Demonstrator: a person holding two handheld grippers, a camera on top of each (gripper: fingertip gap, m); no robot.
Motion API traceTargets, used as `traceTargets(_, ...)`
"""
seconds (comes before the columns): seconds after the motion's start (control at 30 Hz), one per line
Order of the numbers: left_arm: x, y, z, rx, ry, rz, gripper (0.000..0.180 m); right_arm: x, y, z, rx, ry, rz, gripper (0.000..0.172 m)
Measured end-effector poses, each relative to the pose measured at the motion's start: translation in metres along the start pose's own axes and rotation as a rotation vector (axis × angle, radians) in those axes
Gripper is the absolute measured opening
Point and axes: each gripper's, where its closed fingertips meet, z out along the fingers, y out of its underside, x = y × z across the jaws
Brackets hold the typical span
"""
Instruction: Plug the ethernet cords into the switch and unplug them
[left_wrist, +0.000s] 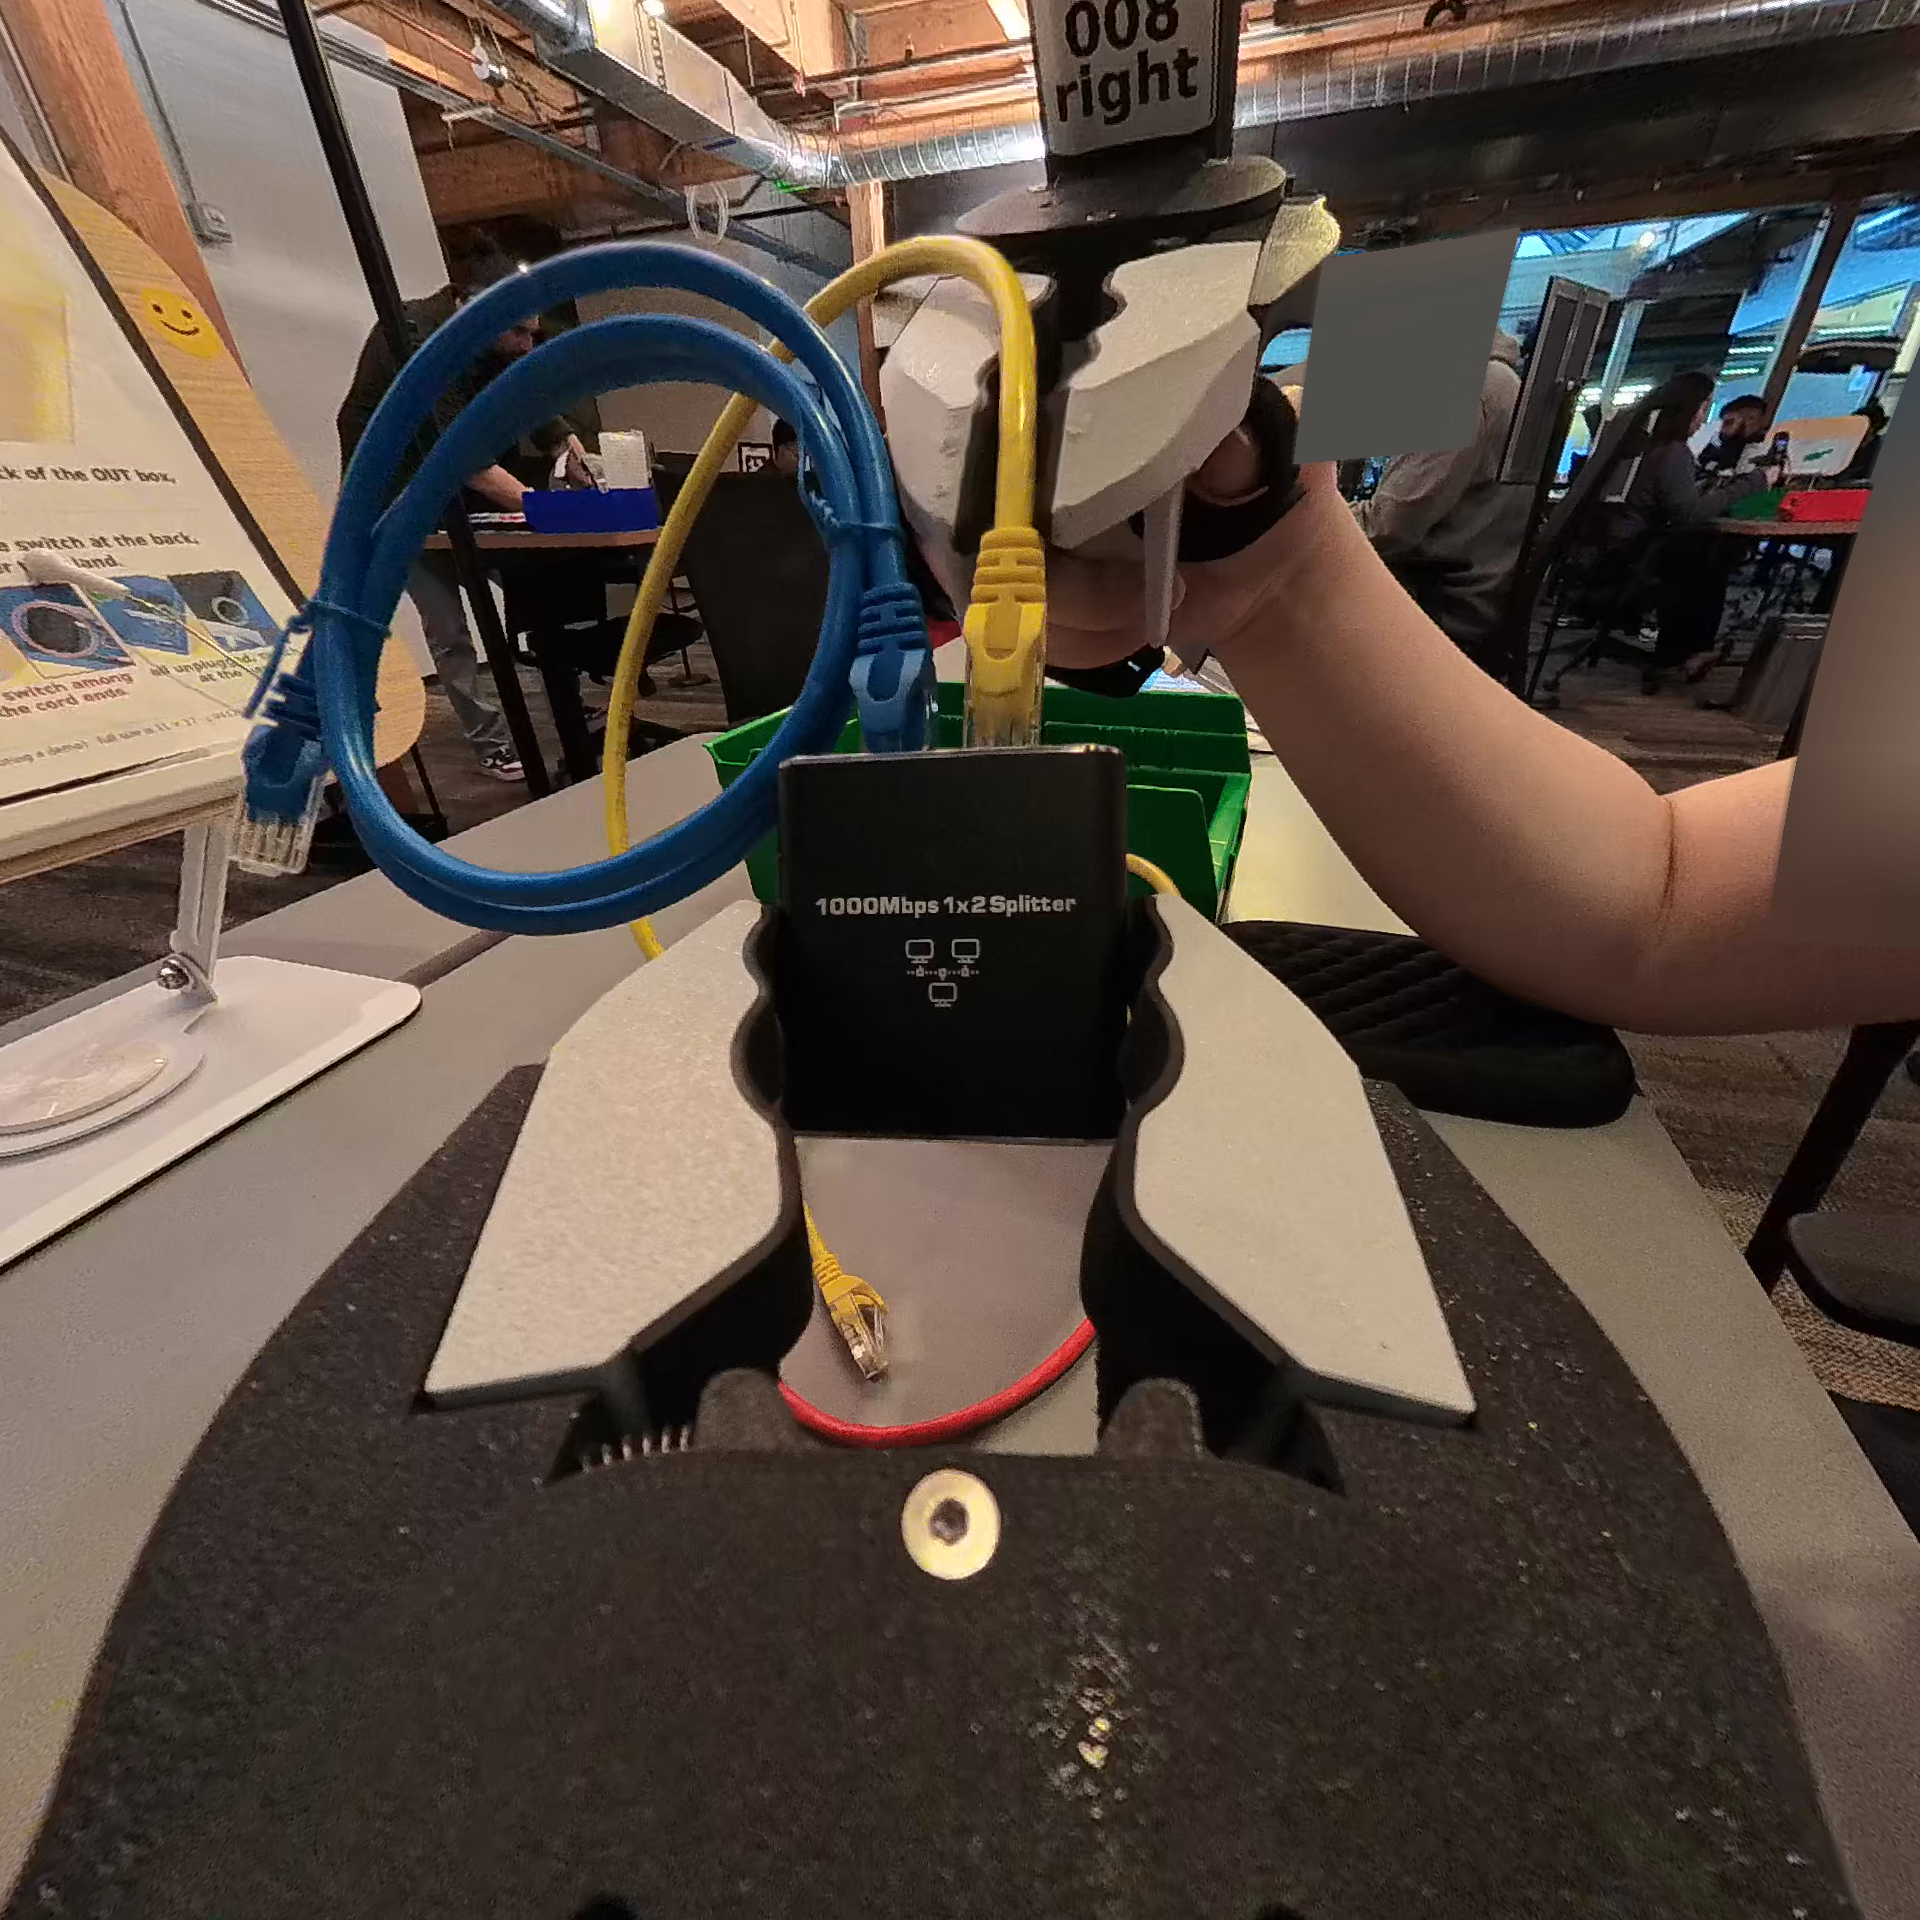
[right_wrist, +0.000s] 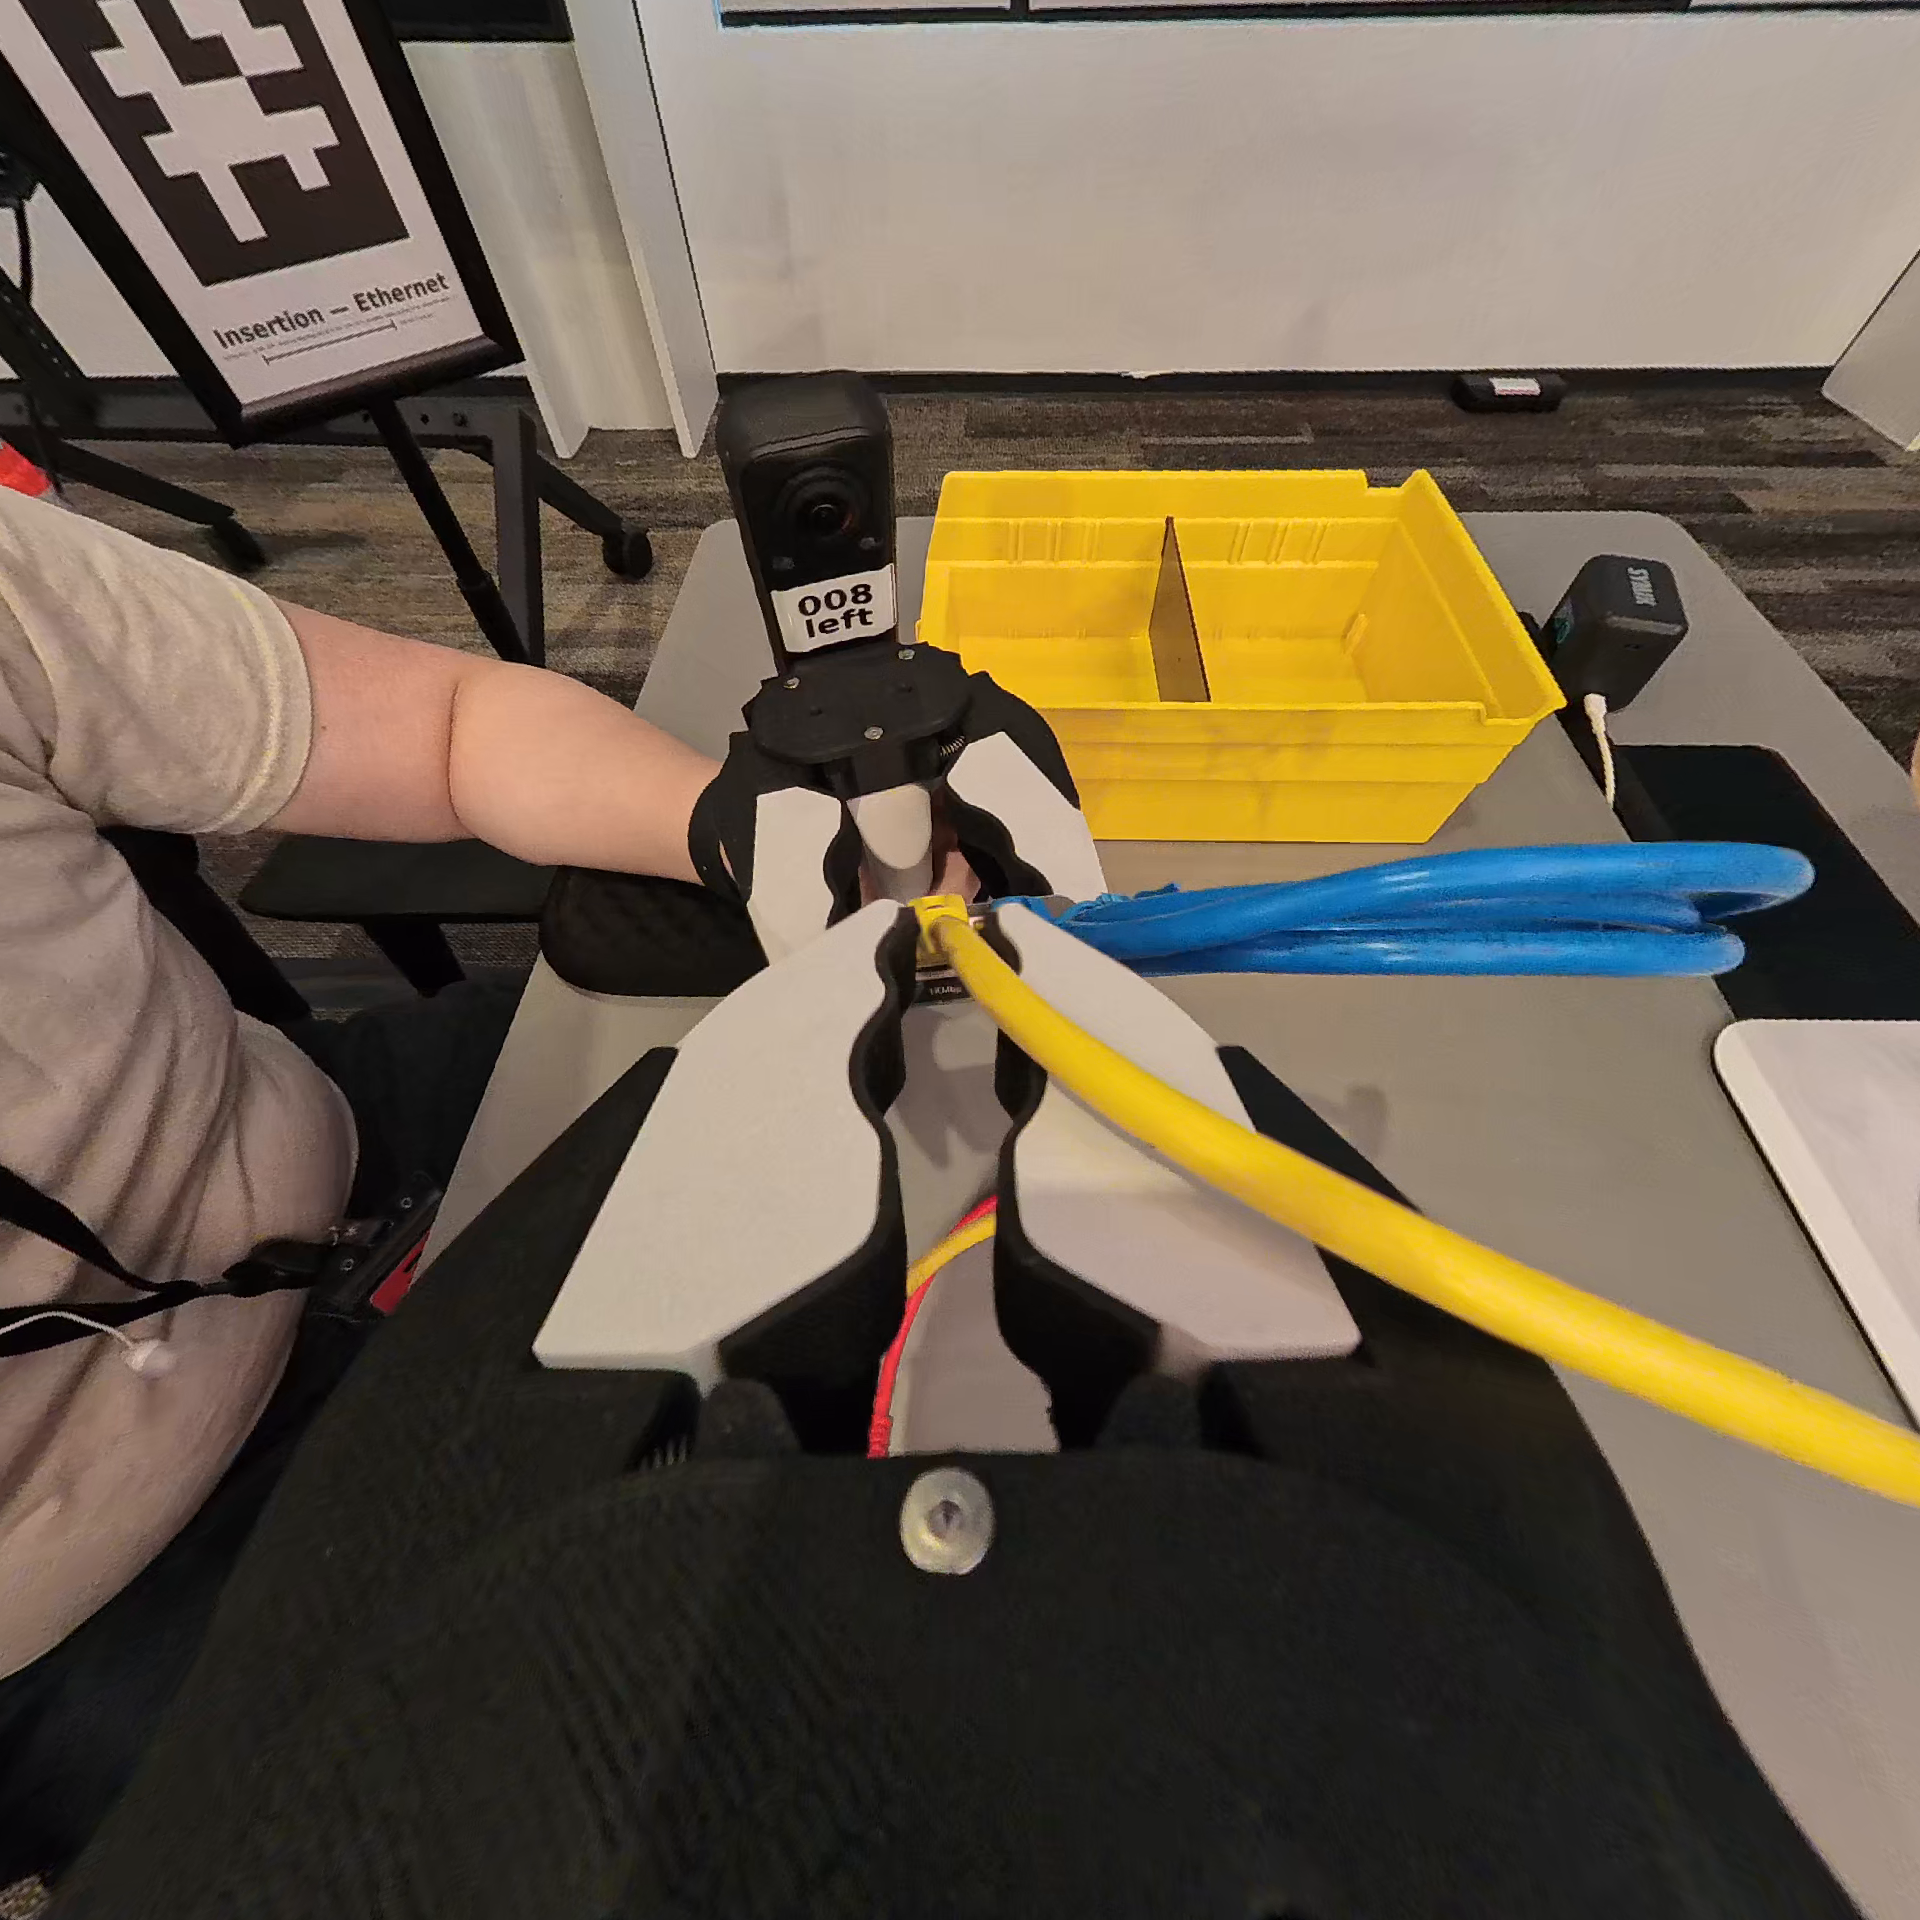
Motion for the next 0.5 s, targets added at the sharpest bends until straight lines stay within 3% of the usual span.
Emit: traceTargets(0.5,0.000,0.006,0.000,-0.046,0.021,-0.032,0.063,0.001,0.017,0.004,-0.091,0.008,-0.062,0.012)
